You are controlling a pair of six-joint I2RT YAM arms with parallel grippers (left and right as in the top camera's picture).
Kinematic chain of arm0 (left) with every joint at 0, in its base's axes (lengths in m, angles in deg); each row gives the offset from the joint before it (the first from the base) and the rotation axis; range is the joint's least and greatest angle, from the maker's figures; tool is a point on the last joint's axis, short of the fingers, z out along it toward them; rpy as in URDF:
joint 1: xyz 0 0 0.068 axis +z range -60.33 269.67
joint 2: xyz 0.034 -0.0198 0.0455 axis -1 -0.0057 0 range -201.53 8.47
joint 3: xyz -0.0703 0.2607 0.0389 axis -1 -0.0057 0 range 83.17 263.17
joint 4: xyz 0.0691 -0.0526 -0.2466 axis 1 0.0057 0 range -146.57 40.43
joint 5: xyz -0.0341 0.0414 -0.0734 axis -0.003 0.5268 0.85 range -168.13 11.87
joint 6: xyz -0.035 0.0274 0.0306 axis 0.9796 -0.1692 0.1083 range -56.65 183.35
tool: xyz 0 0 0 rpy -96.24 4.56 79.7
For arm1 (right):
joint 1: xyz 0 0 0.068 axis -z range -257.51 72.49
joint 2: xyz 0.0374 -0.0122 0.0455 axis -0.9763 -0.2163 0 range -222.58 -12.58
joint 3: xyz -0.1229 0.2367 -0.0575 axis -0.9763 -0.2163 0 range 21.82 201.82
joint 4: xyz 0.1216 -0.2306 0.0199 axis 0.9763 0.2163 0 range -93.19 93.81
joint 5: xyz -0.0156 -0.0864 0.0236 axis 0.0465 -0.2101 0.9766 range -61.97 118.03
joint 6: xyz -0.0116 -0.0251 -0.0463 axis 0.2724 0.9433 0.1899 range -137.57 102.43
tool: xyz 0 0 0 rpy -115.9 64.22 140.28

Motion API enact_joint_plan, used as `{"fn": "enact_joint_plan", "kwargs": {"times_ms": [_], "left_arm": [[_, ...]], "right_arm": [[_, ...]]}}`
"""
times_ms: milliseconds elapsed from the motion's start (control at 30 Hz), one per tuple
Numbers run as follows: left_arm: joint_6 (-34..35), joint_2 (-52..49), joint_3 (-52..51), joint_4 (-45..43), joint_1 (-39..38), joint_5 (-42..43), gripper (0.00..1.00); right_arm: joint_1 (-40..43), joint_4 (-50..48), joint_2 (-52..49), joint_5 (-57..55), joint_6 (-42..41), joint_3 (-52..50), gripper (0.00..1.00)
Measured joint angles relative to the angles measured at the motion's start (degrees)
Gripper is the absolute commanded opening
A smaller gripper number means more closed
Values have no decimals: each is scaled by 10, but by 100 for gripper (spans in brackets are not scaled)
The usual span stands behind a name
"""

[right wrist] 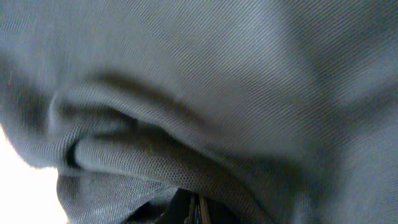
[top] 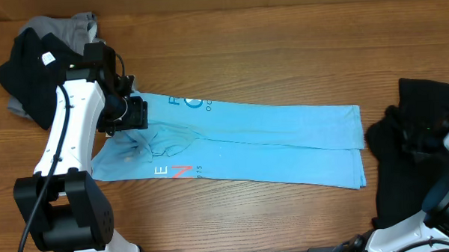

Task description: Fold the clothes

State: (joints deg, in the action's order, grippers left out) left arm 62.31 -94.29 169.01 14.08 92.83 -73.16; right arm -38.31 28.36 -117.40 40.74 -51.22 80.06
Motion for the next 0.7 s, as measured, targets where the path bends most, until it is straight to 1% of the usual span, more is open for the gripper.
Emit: {"fn": "enact_joint_plan", "kwargs": {"times_ms": [33, 100, 167, 233, 400, 467, 567, 633, 700], "left_arm": [[0, 0, 0, 0, 0, 0, 68], [0, 0, 0, -2, 0, 0, 68], [0, 0, 0, -3, 0, 0, 68], [0, 0, 0, -4, 0, 0, 68], [0, 0, 0, 0, 0, 0, 72], [0, 0, 0, 5, 0, 0, 74], [-2, 0, 0, 15, 0, 0, 77], [-2, 0, 0, 21, 0, 0, 77], [-2, 0, -3, 21, 0, 0, 79]], "right_arm": [[9, -1, -2, 2, 8, 3, 9], [19, 0, -7, 17, 26, 9, 22], [21, 5, -10, 38, 48, 17, 31], [21, 21, -15, 60, 69, 33, 35], [20, 78, -13, 110, 105, 75, 40], [20, 96, 0, 134, 116, 82, 40], [18, 127, 37, 163, 128, 82, 41], [14, 146, 66, 181, 137, 82, 41], [7, 172, 95, 198, 146, 83, 41]]}}
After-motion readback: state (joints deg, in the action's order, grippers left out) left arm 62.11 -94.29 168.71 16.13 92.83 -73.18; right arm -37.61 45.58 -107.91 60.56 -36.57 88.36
